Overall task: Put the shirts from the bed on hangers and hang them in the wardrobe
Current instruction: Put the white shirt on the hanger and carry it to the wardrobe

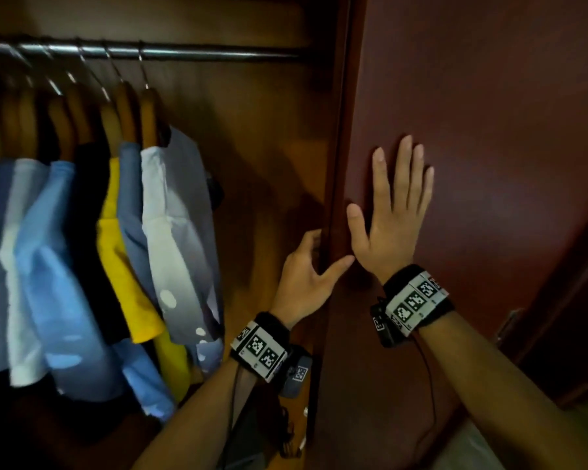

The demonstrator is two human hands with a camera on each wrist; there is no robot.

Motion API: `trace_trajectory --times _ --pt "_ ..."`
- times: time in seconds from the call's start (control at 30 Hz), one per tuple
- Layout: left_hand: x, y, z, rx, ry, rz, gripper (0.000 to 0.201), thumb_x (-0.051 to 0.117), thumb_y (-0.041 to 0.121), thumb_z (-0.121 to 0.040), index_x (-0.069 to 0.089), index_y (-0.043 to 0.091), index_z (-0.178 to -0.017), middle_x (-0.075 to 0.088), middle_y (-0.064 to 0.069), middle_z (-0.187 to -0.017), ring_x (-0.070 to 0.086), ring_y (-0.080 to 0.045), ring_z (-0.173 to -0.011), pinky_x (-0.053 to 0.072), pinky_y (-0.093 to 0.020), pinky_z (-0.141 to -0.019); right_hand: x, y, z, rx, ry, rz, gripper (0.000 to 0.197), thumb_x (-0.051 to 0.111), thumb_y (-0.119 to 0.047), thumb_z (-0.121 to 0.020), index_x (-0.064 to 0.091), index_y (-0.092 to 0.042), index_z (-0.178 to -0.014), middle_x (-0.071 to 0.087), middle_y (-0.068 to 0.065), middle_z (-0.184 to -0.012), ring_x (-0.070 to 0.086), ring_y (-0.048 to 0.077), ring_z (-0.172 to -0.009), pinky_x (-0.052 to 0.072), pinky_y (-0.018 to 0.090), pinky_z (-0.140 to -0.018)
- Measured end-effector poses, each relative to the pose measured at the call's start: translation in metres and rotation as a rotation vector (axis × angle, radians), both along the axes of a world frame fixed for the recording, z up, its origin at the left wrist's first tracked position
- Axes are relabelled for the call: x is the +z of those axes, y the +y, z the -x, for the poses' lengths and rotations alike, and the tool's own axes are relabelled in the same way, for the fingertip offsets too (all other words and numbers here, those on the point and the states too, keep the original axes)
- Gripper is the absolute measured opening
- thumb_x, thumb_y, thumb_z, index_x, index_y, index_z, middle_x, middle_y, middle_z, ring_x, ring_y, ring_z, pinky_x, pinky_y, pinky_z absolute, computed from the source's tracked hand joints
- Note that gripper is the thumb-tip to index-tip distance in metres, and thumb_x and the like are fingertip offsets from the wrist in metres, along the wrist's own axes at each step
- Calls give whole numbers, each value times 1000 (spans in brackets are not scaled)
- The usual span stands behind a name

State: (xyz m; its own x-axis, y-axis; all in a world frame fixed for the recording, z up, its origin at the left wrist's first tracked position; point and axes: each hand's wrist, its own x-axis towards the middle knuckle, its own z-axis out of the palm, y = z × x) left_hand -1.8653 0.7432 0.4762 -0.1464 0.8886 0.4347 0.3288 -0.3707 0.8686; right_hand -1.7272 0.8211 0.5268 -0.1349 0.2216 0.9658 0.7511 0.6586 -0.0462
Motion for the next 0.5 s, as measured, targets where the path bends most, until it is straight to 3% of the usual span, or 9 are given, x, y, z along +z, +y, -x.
trace_trajectory --times 0.13,0.27,0.43,0.5 --pt "1 -2 -2 26 38 24 59 73 40 -96 48 19 -144 64 14 -131 62 4 -117 55 -23 -96 -1 0 1 -5 -3 -16 67 38 -46 -108 25 -11 -163 25 31 -167 20 49 -156 15 68 -125" --pt "3 -7 0 40 46 29 60 71 35 -98 45 16 -148 63 10 -134 61 4 -117 52 -13 -88 -1 -1 4 -2 -6 -2 67 38 -45 -108 26 -10 -164 23 30 -168 19 49 -157 14 67 -126" --pt "2 -15 8 58 61 61 61 70 35 -99 43 15 -150 63 12 -133 60 3 -119 53 -23 -96 -1 -10 13 8 -3 0 62 34 -40 -110 27 -10 -165 23 29 -169 18 46 -158 15 67 -126" --pt "4 -20 14 63 66 66 54 70 29 -99 44 17 -146 60 22 -127 58 13 -114 50 -13 -91 -2 -15 20 22 -2 -6 61 31 -39 -111 26 -11 -165 22 27 -169 18 45 -158 14 66 -127"
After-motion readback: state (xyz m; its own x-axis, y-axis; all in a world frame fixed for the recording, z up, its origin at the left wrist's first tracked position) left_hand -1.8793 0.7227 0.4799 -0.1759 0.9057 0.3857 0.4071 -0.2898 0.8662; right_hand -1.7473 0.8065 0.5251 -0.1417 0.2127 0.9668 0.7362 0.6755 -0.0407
